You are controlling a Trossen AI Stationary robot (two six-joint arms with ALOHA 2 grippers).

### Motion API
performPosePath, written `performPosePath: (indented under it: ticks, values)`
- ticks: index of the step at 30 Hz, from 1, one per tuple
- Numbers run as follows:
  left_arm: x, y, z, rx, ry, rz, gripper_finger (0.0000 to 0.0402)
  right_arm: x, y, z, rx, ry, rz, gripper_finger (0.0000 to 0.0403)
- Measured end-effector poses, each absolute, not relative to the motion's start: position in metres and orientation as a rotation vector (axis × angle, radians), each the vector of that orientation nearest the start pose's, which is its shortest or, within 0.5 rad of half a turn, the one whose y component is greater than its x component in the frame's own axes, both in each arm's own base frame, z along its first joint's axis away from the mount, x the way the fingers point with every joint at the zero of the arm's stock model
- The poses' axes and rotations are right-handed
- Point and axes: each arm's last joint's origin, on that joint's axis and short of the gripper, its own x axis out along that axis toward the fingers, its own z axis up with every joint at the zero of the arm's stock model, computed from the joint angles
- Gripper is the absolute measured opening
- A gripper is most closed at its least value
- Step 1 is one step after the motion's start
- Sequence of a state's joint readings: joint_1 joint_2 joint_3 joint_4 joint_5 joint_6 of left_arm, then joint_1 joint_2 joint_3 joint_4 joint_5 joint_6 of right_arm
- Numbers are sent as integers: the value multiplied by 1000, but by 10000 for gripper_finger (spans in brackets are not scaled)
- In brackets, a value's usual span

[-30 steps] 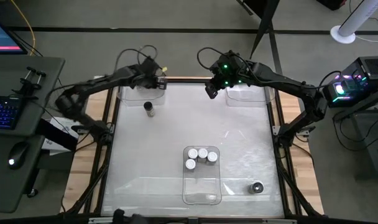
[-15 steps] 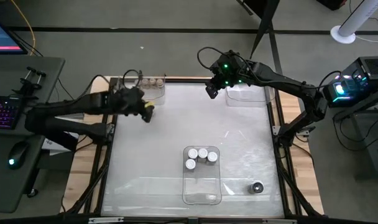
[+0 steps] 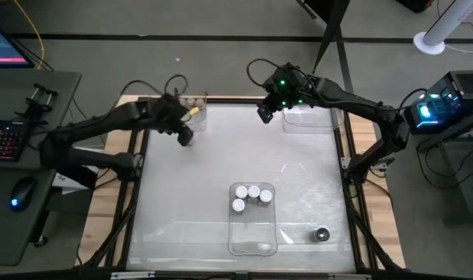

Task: Sort spices by type
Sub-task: Put the top black seasoning bottle into the top right transparent bin

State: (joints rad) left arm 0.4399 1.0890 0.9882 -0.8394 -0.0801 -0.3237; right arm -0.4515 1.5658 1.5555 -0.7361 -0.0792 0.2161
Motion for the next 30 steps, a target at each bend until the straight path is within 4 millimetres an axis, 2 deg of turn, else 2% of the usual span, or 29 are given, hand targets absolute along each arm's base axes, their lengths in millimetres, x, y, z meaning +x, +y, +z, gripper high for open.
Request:
performPosePath:
  ticks: [4,8,14,22,30]
  values:
    - [192,104,278,-461,1077,724,294,303,-144,359,402,685,-434,0]
    - [206,116,275,-451,1173,744,317,303,-144,359,405,685,-435,0]
    - [224,122,282,-459,1169,743,320,303,-144,359,420,681,-441,0]
    - [225,133,257,-513,1372,791,321,303,-144,359,440,679,-448,0]
    - [234,137,243,-542,1407,749,321,303,-144,359,444,678,-450,0]
